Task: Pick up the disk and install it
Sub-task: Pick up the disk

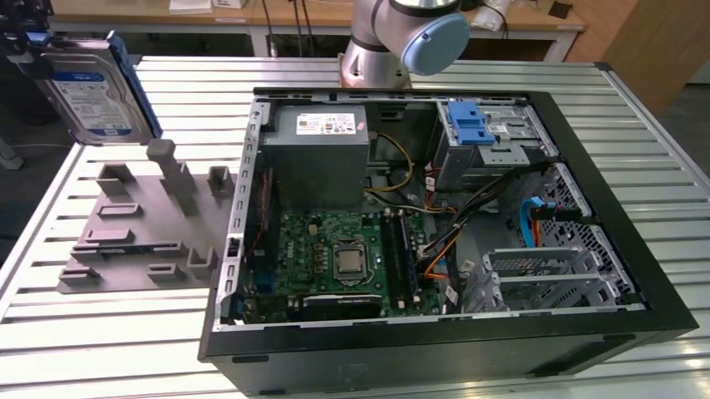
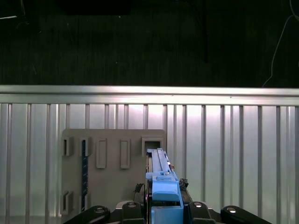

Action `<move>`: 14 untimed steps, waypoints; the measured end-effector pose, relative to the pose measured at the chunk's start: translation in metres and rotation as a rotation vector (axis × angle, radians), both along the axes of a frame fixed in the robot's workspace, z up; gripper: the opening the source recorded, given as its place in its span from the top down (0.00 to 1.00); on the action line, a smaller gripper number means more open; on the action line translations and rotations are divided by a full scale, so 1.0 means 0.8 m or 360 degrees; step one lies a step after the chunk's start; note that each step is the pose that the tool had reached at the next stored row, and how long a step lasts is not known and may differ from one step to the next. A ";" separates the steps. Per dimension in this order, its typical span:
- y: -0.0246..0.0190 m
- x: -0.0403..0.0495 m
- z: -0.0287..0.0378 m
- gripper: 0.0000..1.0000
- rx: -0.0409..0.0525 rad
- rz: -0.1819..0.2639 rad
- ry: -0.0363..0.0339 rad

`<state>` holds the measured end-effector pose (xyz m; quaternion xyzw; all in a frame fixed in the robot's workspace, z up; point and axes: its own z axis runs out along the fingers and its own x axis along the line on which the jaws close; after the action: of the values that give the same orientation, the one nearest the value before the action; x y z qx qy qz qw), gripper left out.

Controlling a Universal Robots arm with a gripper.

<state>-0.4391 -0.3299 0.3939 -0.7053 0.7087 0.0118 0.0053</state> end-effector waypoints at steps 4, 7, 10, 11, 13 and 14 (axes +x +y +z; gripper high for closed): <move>0.0000 0.000 0.0031 0.64 0.0000 0.0000 0.0000; 0.0000 0.000 0.0054 0.64 0.0000 0.0000 0.0000; 0.0000 0.000 0.0076 0.64 0.0000 0.0000 0.0000; 0.0000 0.000 0.0084 0.64 0.0000 0.0000 0.0000; 0.0000 0.000 0.0103 0.64 0.0000 0.0000 0.0000; 0.0000 0.000 0.0114 0.64 0.0000 0.0000 0.0000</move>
<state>-0.4392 -0.3299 0.4030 -0.7054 0.7087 0.0118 0.0053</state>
